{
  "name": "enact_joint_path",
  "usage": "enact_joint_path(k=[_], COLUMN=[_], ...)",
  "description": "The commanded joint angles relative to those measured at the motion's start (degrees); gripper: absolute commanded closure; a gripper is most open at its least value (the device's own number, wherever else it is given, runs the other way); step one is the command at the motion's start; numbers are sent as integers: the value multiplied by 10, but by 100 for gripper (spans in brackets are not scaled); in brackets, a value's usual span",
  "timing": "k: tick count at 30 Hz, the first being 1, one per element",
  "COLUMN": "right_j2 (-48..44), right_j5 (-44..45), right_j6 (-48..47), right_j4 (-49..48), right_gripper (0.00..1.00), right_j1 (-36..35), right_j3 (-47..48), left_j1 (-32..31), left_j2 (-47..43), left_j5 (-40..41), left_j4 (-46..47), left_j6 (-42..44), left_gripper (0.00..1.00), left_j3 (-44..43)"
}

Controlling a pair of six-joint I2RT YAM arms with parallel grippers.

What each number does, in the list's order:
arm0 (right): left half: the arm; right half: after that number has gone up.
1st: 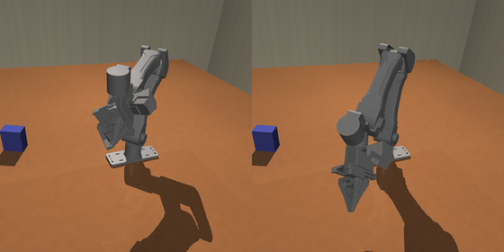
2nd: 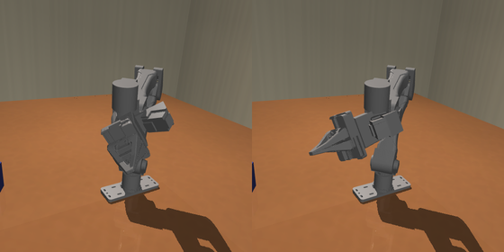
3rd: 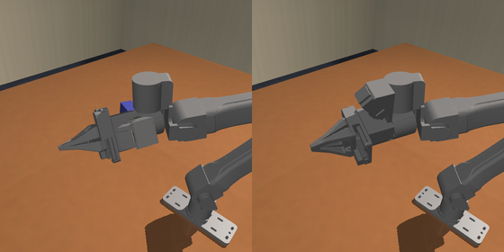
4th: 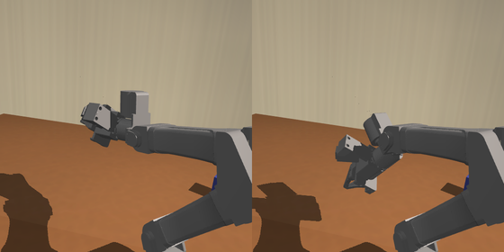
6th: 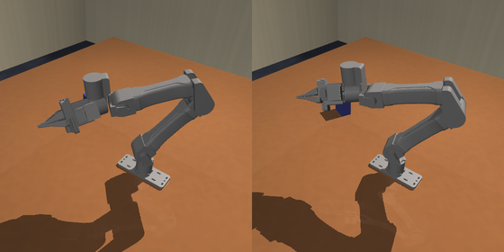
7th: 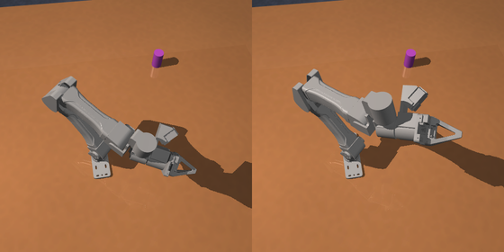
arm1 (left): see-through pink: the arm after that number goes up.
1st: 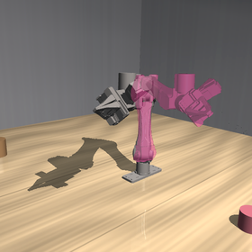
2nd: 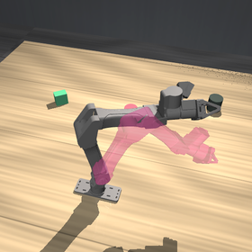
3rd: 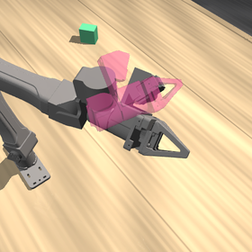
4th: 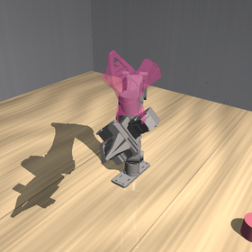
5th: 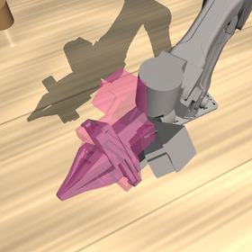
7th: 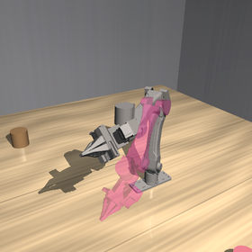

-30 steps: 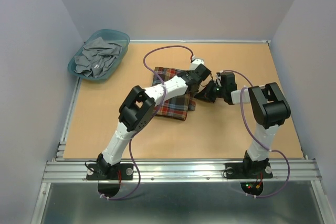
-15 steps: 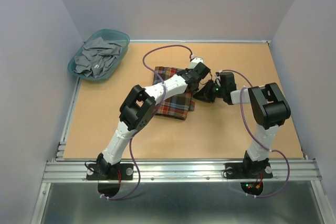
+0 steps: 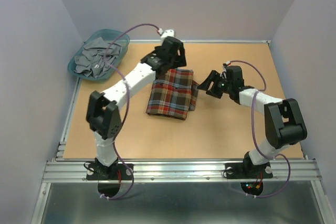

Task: Fold and stack the long sleeve shirts
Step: Fold the shirt

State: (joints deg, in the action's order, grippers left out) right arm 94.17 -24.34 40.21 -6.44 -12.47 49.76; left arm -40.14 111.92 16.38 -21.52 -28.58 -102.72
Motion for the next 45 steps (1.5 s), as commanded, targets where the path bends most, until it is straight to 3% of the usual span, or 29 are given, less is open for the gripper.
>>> enact_joint_path(k=[1,5,10,12,15,20,28,33,41,45], right_j2=[-60,-86,-66,-41,-6,50,144,148,81,44], right_j5=[17,-6,-18,-16,-15,-47,-59,-58,-66,-74], right_j6=[-39,-44,-31,-22,-8,13,55,68,32,27], right_j4=[54,63,63,63,60,15,-77,-119,-90,-63], right_gripper=[27,28,32,36,45,58,65,67,66,66], right_j1=[-12,-49,-153,-189,-220,-233,-229,-201,-171,-171], right_j3=[34,57,98,118,145,141,34,-38,-42,-3], left_j1=[37,63,93,101,109,110,111,118,139,139], left_j2=[-137,-221,-304,-329,-340,-312,-229,-210,-254,-338], left_j5=[-31,-52,-99,-123,-157,-205,-202,-199,-183,-213], left_j4=[30,41,74,92,119,154,197,195,167,173], left_j6=[-19,-20,-31,-34,-36,-38,-52,-69,-60,-52], left_gripper=[19,26,47,57,65,72,84,93,92,75], left_j3=[76,208,346,400,450,486,555,595,611,609])
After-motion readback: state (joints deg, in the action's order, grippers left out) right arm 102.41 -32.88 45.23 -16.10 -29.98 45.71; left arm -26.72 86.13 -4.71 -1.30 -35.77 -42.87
